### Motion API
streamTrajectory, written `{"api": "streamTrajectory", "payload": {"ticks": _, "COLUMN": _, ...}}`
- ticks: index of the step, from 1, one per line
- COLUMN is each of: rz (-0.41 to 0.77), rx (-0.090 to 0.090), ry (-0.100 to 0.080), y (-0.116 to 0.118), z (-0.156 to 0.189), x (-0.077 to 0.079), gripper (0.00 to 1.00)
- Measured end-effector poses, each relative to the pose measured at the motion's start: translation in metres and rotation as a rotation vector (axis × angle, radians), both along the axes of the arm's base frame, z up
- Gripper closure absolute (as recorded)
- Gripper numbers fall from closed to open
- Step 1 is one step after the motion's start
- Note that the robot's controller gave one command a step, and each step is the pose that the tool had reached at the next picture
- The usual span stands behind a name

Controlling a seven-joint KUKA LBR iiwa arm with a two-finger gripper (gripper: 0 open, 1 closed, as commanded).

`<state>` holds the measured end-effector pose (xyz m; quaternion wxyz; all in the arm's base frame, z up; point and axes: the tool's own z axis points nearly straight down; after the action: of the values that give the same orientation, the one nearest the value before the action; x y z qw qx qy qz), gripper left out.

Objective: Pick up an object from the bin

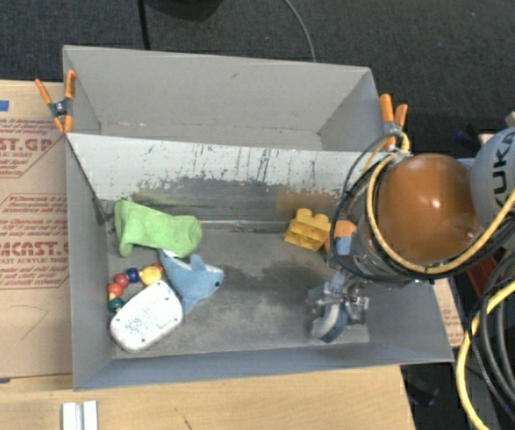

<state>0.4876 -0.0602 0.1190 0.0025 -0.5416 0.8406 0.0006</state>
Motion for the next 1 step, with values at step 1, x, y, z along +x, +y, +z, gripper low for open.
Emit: {"api": "streamTrajectory", "payload": {"ticks": 1, "rz": 0.0, "rx": -0.001, "ry": -0.004, "y": -0.0003, "z": 0.0189, "x": 0.001, "gripper": 1.0}}
